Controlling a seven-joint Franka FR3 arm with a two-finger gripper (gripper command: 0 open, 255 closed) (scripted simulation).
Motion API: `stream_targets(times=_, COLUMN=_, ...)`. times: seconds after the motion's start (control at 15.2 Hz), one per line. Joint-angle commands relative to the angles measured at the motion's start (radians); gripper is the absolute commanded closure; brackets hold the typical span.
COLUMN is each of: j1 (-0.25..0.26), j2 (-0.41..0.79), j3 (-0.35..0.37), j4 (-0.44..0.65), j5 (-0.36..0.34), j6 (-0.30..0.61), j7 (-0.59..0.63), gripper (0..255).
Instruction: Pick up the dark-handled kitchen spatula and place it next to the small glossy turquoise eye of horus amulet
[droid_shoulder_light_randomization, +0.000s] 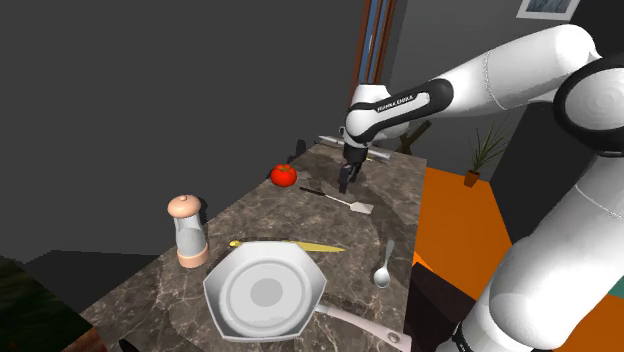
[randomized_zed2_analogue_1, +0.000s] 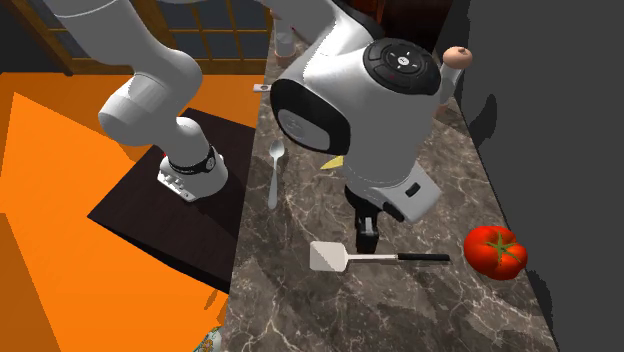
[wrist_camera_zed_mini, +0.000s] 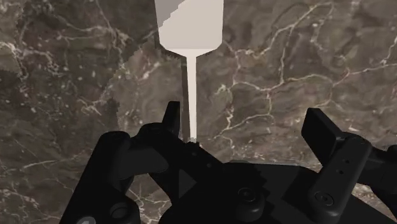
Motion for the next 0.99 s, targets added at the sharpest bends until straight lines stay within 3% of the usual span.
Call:
stream_targets(times=0.0, j1=0.0, j2=0.078, j3=-0.009, j4=0.049, j5=0.021, j6=0.035, j7=-0.04, gripper=0)
stream_targets(times=0.26, j1=-0.01, j2=0.217, j3=-0.016, j4=0.149, j5=0.066, j6=0.081, j7=-0.111, gripper=0)
stream_targets(times=0.92, j1=-0.012, j2=0.279, j3=-0.011, j4=0.118, j5=0.087, j6=0.172, j7=-0.125, gripper=0)
